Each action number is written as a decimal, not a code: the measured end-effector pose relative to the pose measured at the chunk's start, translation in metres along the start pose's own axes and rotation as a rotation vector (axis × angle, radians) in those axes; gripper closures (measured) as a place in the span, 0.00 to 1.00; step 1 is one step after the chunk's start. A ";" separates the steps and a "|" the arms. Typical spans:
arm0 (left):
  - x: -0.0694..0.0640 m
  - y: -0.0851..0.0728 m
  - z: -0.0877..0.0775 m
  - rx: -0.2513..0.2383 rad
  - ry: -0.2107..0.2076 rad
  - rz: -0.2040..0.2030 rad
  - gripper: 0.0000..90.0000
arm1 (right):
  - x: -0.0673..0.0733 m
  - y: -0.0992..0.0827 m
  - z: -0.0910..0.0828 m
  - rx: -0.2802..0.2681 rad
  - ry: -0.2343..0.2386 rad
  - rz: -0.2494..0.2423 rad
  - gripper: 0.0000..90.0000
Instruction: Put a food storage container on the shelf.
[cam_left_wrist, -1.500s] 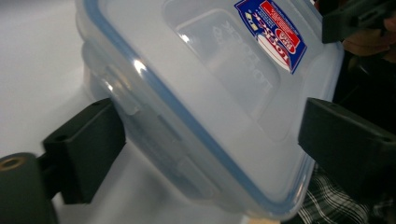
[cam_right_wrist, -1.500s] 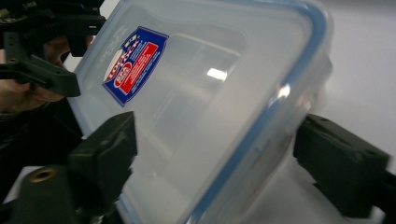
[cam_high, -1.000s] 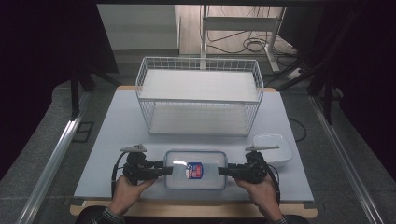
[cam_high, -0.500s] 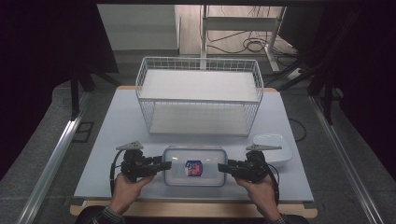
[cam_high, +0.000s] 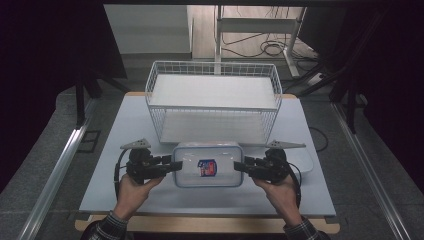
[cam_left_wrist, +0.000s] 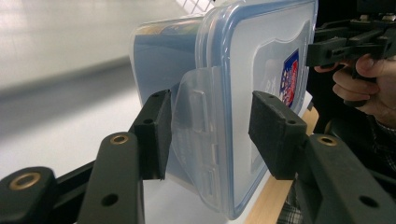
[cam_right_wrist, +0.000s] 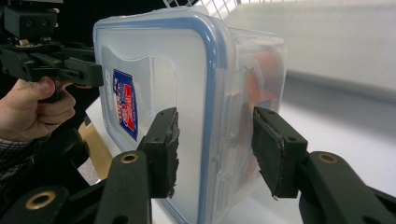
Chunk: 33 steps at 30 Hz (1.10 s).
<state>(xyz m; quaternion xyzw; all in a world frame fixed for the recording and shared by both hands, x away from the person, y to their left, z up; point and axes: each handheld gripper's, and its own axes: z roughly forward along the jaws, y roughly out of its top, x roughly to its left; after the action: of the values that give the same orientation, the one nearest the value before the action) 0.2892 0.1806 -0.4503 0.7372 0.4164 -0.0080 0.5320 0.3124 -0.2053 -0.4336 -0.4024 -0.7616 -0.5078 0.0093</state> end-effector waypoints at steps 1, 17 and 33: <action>-0.001 0.004 -0.001 -0.001 0.003 0.007 0.56 | 0.000 0.004 -0.001 -0.003 0.001 -0.005 0.58; -0.003 0.058 -0.012 -0.045 0.041 0.038 0.55 | -0.001 0.054 -0.005 -0.052 0.008 -0.018 0.58; -0.008 0.125 -0.025 -0.086 0.054 0.070 0.54 | 0.003 0.114 -0.018 -0.105 0.011 -0.041 0.58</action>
<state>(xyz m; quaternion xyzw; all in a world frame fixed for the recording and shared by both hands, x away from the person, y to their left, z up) 0.3507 0.1849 -0.3389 0.7276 0.4047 0.0483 0.5518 0.3746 -0.1990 -0.3363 -0.3837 -0.7419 -0.5495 -0.0180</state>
